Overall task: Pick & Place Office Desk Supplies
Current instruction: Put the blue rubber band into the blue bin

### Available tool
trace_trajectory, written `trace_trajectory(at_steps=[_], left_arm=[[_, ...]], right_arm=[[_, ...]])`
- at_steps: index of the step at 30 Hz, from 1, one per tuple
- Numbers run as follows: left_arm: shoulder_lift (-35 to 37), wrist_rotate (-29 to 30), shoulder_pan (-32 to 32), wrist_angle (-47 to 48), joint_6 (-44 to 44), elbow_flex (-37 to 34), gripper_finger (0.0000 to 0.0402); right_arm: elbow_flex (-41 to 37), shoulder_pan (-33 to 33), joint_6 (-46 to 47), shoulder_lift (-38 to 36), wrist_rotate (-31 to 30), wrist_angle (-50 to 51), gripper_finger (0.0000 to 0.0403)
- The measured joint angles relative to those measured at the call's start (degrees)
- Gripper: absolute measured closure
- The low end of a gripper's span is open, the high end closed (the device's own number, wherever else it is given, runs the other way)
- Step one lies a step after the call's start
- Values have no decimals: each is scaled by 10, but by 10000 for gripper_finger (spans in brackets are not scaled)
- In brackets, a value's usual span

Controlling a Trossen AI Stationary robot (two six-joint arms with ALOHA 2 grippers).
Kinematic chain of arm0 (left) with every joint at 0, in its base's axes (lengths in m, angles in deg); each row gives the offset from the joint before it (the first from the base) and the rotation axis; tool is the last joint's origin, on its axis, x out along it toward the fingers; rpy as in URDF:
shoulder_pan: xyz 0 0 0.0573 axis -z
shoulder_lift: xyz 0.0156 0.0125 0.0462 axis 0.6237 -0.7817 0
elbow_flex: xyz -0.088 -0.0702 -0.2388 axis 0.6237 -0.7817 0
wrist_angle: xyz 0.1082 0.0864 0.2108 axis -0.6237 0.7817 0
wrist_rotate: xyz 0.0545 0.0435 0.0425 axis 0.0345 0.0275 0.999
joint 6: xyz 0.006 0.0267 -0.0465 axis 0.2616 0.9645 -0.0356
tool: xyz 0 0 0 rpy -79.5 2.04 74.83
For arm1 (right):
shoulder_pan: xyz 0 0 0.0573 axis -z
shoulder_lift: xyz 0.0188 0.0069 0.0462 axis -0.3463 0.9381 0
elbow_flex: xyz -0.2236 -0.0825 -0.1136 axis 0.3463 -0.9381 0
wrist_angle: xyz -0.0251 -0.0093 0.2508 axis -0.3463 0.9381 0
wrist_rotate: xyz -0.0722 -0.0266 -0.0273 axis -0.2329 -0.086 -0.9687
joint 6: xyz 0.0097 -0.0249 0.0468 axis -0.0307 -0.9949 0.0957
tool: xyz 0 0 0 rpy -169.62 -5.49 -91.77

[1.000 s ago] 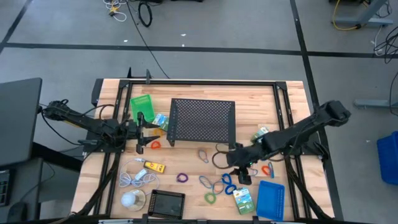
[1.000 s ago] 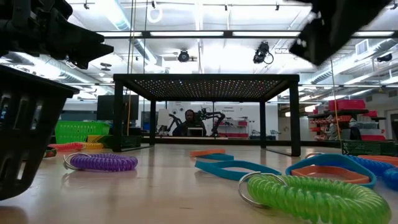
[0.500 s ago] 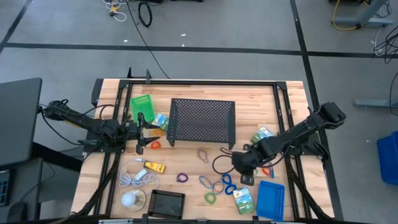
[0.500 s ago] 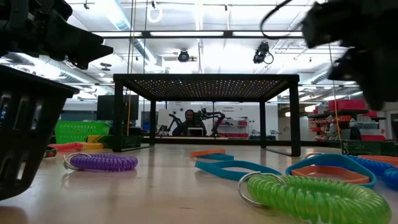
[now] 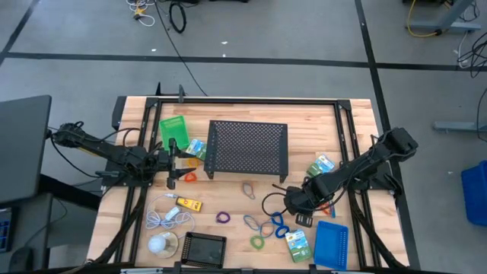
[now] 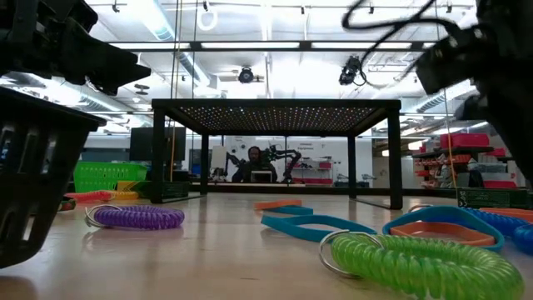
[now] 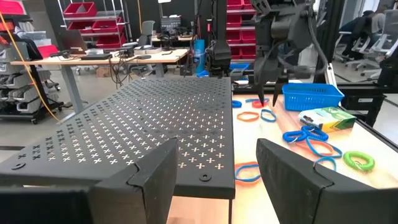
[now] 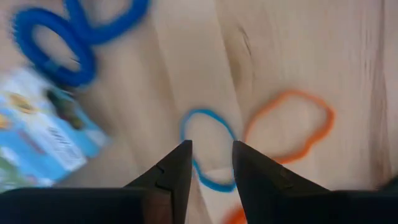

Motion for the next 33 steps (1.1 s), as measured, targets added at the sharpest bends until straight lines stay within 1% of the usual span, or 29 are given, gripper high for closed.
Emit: trace_trajectory(at_steps=[3, 6, 12, 19, 24, 29, 33], left_arm=[[0, 0, 0, 1, 0, 0, 178], [0, 0, 0, 2, -1, 0, 178], [0, -4, 0, 2, -6, 0, 178], [0, -9, 0, 2, -8, 0, 178], [0, -9, 0, 2, -9, 0, 178], [0, -9, 0, 2, -9, 0, 178], [0, -9, 0, 3, -9, 0, 178]], right_arm=[[0, 0, 5, 14, -3, 26, 282], [0, -2, 11, 23, -19, 34, 282], [0, -15, 6, 35, -31, 15, 282], [0, -45, 7, 35, -49, -14, 282], [0, -53, 12, 35, -59, -31, 282], [0, -55, 11, 40, -56, -39, 282], [0, -59, 11, 57, -28, -49, 282]])
